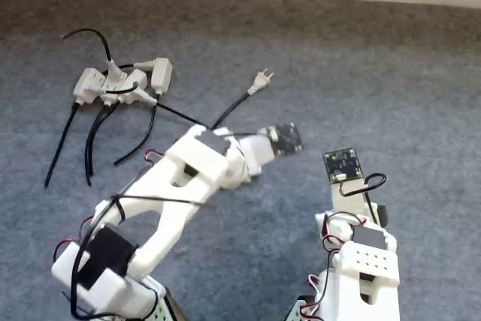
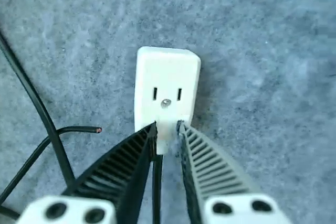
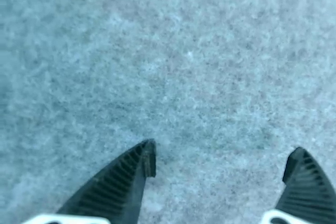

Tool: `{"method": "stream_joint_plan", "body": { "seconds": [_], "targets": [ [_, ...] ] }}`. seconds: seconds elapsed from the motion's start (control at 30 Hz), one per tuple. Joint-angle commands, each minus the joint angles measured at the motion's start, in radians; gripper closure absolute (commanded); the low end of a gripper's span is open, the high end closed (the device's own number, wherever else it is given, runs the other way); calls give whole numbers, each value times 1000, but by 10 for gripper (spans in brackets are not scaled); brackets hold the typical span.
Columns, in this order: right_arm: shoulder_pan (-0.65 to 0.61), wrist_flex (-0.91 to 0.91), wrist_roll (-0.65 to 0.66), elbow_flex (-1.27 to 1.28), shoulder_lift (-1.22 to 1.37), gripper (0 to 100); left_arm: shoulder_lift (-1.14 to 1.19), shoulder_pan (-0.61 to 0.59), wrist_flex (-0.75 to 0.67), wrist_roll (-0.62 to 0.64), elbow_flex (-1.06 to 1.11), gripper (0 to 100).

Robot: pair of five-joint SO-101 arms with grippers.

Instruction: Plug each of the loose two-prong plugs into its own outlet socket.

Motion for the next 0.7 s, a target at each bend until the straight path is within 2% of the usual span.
{"method": "stream_joint_plan", "body": {
  "seconds": [0.0, 0.2, 0.47, 0.67],
  "targets": [
    [-18, -12, 11, -4, -2, 626, -88, 124, -8, 49, 116, 892],
    [-18, -12, 11, -4, -2, 626, -315, 170, 103, 92, 151, 892],
    [-18, -12, 11, 4, -4, 626, -506, 33, 244, 86, 18, 892],
    [-18, -12, 11, 8, -5, 626, -407, -97, 143, 40, -127, 892]
  ]
}}
